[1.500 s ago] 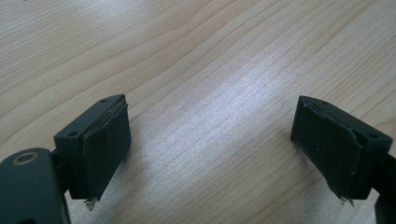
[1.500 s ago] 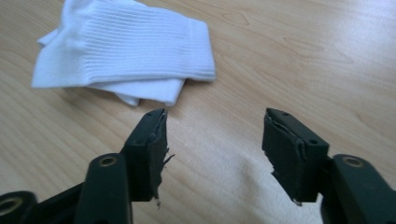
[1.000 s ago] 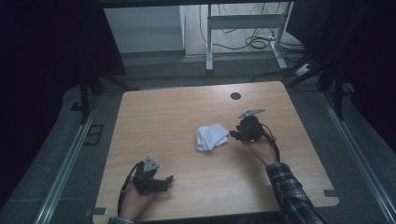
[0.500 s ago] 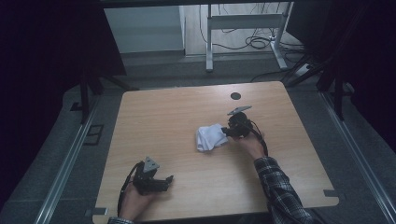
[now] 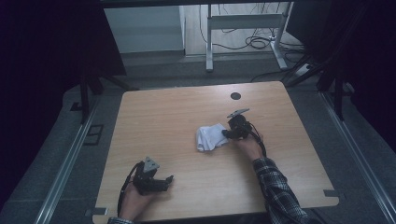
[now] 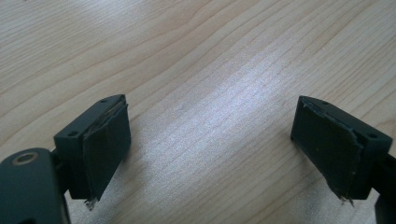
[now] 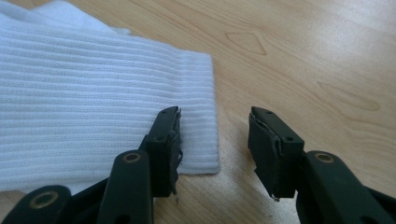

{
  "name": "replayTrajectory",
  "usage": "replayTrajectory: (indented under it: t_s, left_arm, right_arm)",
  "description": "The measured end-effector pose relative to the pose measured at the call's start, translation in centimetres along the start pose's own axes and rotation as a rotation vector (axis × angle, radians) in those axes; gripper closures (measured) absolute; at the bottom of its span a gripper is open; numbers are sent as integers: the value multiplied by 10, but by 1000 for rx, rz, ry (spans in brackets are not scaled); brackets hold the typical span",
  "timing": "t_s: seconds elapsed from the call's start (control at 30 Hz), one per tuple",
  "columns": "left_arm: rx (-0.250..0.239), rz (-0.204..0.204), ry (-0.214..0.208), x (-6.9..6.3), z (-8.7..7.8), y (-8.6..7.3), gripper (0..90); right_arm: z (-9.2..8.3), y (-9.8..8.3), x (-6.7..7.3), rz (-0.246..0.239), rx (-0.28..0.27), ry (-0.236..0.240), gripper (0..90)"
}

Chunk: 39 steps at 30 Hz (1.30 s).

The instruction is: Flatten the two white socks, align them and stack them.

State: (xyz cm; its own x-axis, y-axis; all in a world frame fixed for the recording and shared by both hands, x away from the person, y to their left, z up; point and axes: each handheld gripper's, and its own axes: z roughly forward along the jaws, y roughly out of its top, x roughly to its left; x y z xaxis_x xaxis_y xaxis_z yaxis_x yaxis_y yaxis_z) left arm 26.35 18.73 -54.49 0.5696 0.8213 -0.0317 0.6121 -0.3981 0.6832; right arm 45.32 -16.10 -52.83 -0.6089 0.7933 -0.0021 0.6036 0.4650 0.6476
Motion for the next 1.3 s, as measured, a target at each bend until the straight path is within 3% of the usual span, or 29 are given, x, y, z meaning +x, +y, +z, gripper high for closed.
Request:
replayTrajectory:
  t_s: [0.07, 0.13, 0.27, 0.33, 0.43, 0.6, 0.77, 0.9, 0.93, 1.17, 1.3]
  left_arm:
    - [0, 0, 0, 0, 0, 0, 120]
    - [0, 0, 0, 0, 0, 0, 120]
    - [0, 0, 0, 0, 0, 0, 120]
    - [0, 0, 0, 0, 0, 0, 120]
    - [0, 0, 0, 0, 0, 0, 120]
    - [1, 1, 0, 0, 0, 0, 120]
    - [1, 3, 0, 0, 0, 0, 120]
    - [1, 5, 0, 0, 0, 0, 120]
    - [1, 4, 1, 0, 0, 0, 120]
    - [1, 3, 0, 0, 0, 0, 120]
    - [2, 4, 0, 0, 0, 0, 120]
  right_arm:
    - [0, -2, -2, 31, -10, 29, 579]
    - [0, -3, -2, 31, -13, 33, 611]
    - [-3, -2, 1, 38, 9, 55, 790]
    - [-4, -2, 4, 30, 17, 43, 815]
    - [-7, 0, 8, 6, 20, 31, 819]
    - [-23, 10, 10, 8, -11, 55, 816]
    - [-51, 24, 14, 8, -53, 105, 813]
    - [-67, 31, 17, -8, -83, 113, 813]
    - [-78, 36, 19, -16, -101, 120, 813]
    - [-112, 48, 23, -48, -153, 108, 812]
    - [-136, 52, 16, -50, -172, 78, 812]
